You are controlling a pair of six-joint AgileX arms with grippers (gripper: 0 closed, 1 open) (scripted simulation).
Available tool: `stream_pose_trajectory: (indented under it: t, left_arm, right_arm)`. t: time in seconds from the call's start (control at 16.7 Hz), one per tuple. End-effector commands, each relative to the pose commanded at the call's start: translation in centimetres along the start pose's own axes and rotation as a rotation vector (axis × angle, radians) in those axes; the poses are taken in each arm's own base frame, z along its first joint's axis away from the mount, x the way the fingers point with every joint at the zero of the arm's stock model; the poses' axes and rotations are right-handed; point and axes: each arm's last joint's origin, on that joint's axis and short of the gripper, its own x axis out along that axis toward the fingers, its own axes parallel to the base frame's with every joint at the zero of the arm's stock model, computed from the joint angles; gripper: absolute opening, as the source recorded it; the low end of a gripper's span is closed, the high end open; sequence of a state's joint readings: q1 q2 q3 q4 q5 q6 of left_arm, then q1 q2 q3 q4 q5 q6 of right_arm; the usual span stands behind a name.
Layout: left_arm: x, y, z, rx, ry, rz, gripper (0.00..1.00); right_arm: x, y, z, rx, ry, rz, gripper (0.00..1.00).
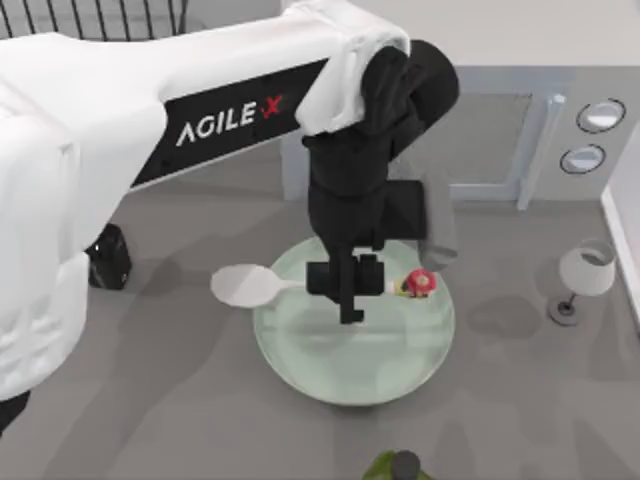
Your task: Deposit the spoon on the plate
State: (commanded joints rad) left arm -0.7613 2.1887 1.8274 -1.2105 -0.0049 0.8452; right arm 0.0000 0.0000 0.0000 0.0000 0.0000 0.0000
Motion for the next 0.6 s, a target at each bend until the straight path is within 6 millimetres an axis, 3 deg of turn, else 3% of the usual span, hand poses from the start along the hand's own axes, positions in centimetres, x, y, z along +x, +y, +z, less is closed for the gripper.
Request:
stream_pose_trajectory:
  t: [0.6]
  left_arm:
    - [-3.3, -3.7, 0.3, 0.117, -0.032, -0.034, 0.0]
  right_arm:
    - [0.0, 0.0, 0.0, 0.0, 0.0, 0.0, 1.0]
